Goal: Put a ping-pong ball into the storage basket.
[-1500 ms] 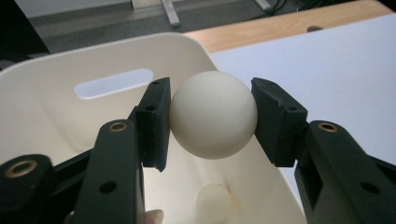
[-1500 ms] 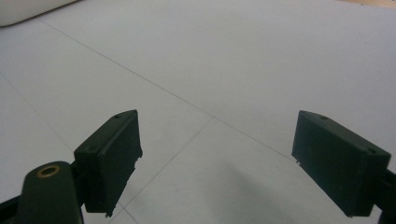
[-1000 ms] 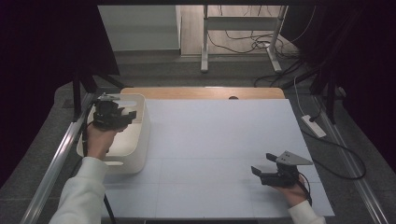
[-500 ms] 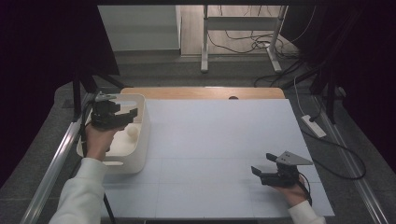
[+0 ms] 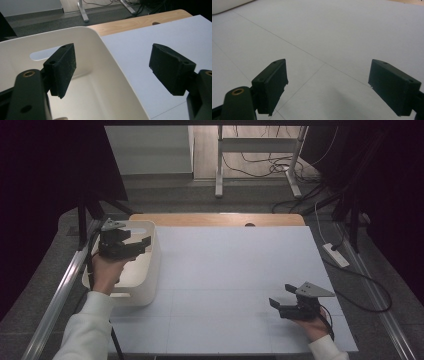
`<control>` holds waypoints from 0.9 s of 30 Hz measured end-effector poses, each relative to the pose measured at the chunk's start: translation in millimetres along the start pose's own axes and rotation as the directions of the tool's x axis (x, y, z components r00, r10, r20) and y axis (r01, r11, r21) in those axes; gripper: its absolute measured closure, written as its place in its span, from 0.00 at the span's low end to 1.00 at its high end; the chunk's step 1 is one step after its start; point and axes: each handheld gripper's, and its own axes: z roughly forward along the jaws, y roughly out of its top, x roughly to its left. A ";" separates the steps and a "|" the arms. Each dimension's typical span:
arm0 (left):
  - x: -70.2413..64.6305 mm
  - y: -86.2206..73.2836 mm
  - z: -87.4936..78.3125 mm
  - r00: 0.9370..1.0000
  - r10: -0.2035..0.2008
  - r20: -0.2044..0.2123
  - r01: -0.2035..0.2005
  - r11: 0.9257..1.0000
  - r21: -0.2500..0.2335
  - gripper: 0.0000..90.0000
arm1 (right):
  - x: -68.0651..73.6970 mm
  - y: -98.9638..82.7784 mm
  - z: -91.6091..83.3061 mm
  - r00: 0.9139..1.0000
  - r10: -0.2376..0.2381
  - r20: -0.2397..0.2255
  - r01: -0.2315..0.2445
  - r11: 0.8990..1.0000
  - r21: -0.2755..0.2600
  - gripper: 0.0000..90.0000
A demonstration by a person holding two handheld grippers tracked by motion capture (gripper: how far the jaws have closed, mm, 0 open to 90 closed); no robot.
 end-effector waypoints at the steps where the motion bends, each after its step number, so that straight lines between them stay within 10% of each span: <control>1: 0.0 0.0 0.0 1.000 0.000 0.000 0.000 1.000 0.000 0.25 | 0.0 0.0 0.0 1.000 0.000 0.000 0.000 1.000 0.000 0.17; 27: -17.3 -6.8 -13.4 0.994 0.049 0.096 -0.043 0.997 -0.061 0.25 | 3.6 0.8 -5.5 1.000 -0.003 -0.022 0.003 1.000 -0.014 0.17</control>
